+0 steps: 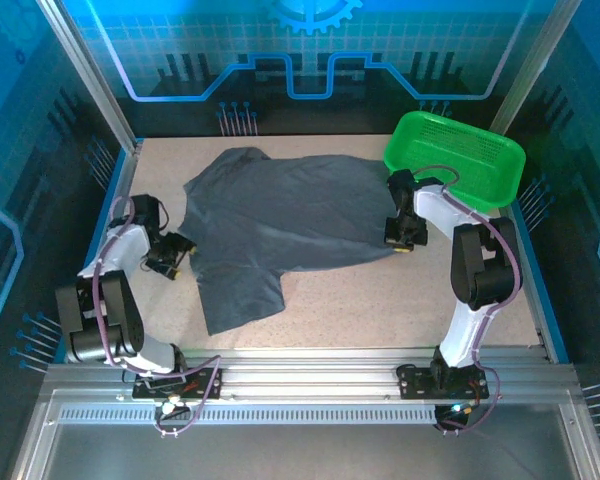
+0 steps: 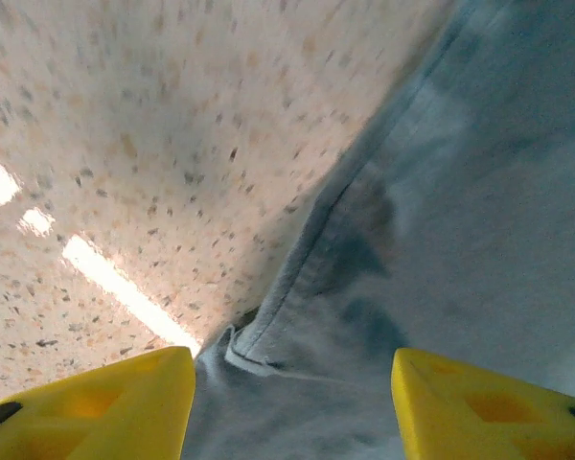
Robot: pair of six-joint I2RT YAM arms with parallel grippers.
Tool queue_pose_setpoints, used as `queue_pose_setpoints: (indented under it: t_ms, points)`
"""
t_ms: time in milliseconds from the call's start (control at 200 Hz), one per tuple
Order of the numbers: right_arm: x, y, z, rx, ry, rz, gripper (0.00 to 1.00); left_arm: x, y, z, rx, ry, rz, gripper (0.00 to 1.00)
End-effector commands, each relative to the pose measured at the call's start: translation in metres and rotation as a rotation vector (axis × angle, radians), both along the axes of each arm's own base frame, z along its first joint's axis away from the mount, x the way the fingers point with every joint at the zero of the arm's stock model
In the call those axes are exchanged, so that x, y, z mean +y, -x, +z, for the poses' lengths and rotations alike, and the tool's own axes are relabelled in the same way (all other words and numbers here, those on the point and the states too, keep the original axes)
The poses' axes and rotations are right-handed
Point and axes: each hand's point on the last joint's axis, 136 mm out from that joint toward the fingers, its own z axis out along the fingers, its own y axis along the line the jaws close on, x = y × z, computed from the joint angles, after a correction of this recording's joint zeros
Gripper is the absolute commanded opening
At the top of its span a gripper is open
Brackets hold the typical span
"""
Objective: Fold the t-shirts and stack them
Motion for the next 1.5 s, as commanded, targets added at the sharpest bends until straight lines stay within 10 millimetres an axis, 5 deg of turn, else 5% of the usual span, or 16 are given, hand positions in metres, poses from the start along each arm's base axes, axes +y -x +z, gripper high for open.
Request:
queue_pose_setpoints:
  t_ms: [0,320,450,585,780,910,1030,1225,1376,1496]
  points:
    - [0.006,0.004,-0.004,0.044,-0.023,0.013,0.0,-0.015,-0.006,-0.012,-0.018,0.047,-0.034,0.59]
    - [0.011,0.007,-0.006,0.052,-0.037,0.014,0.0,-0.015,-0.019,-0.04,0.006,0.043,-0.049,0.46]
    - [0.015,0.006,-0.003,0.039,-0.052,0.013,0.0,-0.026,-0.032,-0.034,-0.057,0.086,-0.053,0.22]
    - [0.025,-0.008,0.02,-0.043,-0.097,0.029,0.0,-0.036,-0.05,0.001,-0.167,0.105,-0.042,0.0]
    - [0.051,-0.054,0.111,-0.314,-0.222,0.079,0.0,-0.04,-0.092,0.094,-0.475,0.164,0.083,0.0]
    - [0.058,-0.083,0.196,-0.538,-0.276,0.09,0.0,-0.03,-0.117,0.19,-0.706,0.153,0.141,0.0]
    - [0.057,-0.09,0.277,-0.747,-0.319,0.082,0.0,-0.018,-0.116,0.285,-0.922,0.13,0.2,0.0]
    - [0.045,-0.054,0.388,-1.062,-0.406,0.074,0.0,-0.002,-0.068,0.402,-1.207,0.11,0.3,0.0]
    - [0.03,-0.004,0.444,-1.245,-0.474,0.059,0.0,0.009,-0.016,0.47,-1.367,0.085,0.352,0.0]
    - [0.022,0.025,0.472,-1.328,-0.532,0.043,0.0,0.011,0.007,0.508,-1.434,0.1,0.365,0.0]
